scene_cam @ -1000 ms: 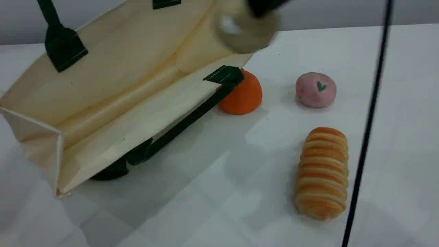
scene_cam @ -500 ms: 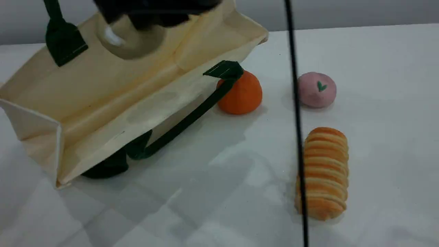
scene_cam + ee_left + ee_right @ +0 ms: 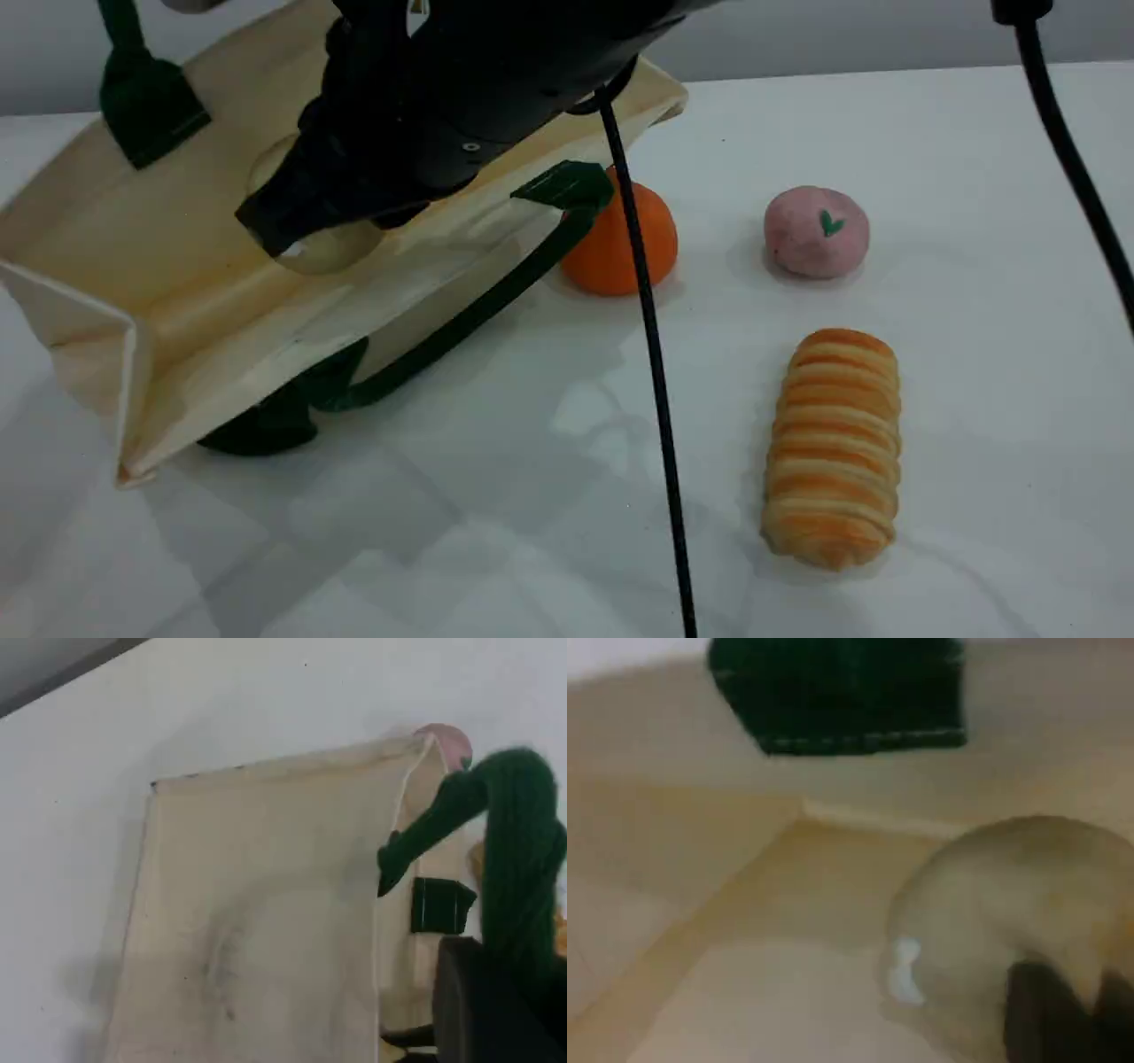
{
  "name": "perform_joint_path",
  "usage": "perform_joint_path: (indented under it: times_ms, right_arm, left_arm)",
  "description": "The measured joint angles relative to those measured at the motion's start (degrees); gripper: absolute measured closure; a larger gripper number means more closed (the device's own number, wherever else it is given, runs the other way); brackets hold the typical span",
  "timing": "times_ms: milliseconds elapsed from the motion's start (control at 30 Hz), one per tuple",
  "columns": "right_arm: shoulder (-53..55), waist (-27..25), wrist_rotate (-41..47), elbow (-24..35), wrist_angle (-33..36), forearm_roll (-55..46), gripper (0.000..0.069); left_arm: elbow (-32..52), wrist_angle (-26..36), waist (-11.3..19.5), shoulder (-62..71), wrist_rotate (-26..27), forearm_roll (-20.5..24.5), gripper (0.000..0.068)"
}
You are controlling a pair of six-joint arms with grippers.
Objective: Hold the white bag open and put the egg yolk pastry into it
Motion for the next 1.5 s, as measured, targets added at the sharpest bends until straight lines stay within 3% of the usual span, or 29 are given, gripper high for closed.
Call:
perform_joint_path:
  times_ms: [433, 567, 700, 867, 967, 1200, 1500]
  right_arm:
    - [3.24, -0.04, 0.11, -0.76, -7.58, 0.0, 0.0659]
    - [4.92, -0.04, 0.11, -1.34, -6.07, 0.0, 0.0608]
    - [4.76, -0.04, 0.31, -2.66, -5.33, 2.48, 0.0437]
    - [4.18, -0.04, 0.31, -5.09, 0.67, 4.7, 0.0157]
    - [2.45, -0.7, -0.15, -5.2, 3.36, 4.53, 0.0076]
    - [-6.09, -5.09, -0.81, -5.2, 11.42, 0.44, 0.011]
    - [-18.12, -16.72, -0.46, -5.2, 20.23, -3.1, 0.0118]
  left_arm:
    - [0.0, 0.0, 0.0, 0.0, 0.0, -0.2, 0.0593]
    - [0.0, 0.0, 0.0, 0.0, -0.07, -0.2, 0.0593]
    - [0.0, 0.05, 0.0, 0.0, -0.07, -0.2, 0.0593]
    - [0.0, 0.05, 0.0, 0.0, -0.07, -0.2, 0.0593]
    - [0.0, 0.05, 0.0, 0.0, -0.07, -0.09, 0.0593]
    - [0.0, 0.05, 0.0, 0.0, -0.07, -0.04, 0.0593]
    - [0.0, 0.05, 0.0, 0.0, -0.07, -0.04, 0.0593]
